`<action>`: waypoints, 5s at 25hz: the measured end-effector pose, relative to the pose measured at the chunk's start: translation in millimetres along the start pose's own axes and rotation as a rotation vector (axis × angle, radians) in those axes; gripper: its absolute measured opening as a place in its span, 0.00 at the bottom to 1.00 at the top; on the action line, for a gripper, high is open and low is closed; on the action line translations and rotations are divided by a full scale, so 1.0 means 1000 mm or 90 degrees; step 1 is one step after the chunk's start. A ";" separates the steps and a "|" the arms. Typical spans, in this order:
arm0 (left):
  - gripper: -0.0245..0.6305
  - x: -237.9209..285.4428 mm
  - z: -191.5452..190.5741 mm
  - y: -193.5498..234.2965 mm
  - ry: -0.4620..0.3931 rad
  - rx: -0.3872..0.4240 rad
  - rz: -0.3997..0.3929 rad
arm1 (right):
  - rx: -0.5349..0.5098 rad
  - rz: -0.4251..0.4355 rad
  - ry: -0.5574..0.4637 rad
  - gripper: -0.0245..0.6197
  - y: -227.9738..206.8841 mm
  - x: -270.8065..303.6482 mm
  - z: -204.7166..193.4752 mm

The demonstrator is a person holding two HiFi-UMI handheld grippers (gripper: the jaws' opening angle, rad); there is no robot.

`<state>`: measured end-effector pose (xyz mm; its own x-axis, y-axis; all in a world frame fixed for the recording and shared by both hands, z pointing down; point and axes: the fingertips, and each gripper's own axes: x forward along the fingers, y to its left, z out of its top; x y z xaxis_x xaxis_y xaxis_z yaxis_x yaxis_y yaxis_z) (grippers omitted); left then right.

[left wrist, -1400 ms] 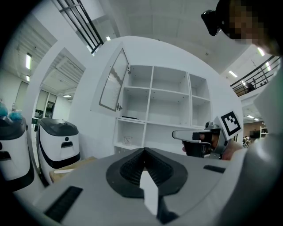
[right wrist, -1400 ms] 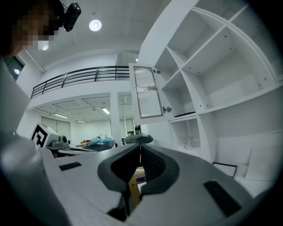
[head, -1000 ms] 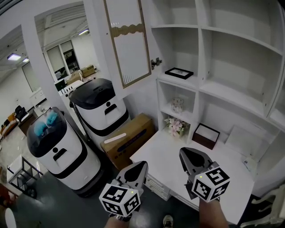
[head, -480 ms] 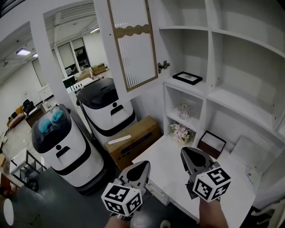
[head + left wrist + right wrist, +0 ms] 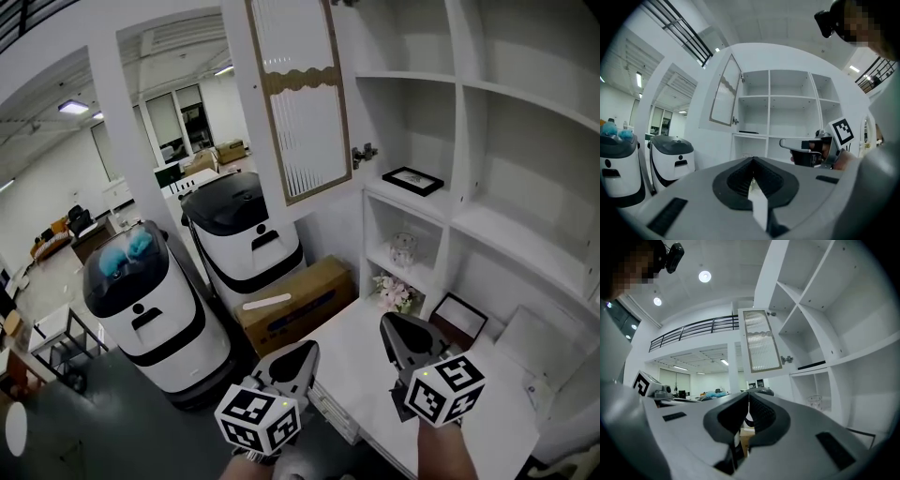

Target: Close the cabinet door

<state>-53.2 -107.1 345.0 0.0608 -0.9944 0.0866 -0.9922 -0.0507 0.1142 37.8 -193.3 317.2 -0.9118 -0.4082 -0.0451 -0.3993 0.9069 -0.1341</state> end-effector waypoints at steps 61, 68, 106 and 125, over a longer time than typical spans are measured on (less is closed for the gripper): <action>0.04 0.077 0.035 0.271 -0.005 -0.010 -0.165 | -0.191 -0.296 -0.010 0.33 0.029 0.325 0.015; 0.04 0.082 0.037 0.272 -0.007 -0.010 -0.175 | -0.208 -0.302 -0.009 0.35 0.026 0.325 0.017; 0.04 0.114 0.017 0.136 0.026 0.006 -0.391 | -0.205 -0.511 -0.009 0.15 -0.046 0.145 0.029; 0.04 0.166 0.012 0.062 0.045 -0.007 -0.447 | -0.141 -0.525 -0.004 0.16 -0.121 0.093 0.037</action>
<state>-106.1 -276.2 354.3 0.6934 -0.7186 0.0523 -0.7147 -0.6768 0.1765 5.3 -345.0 292.6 -0.3207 -0.9469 -0.0237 -0.9453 0.3184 0.0707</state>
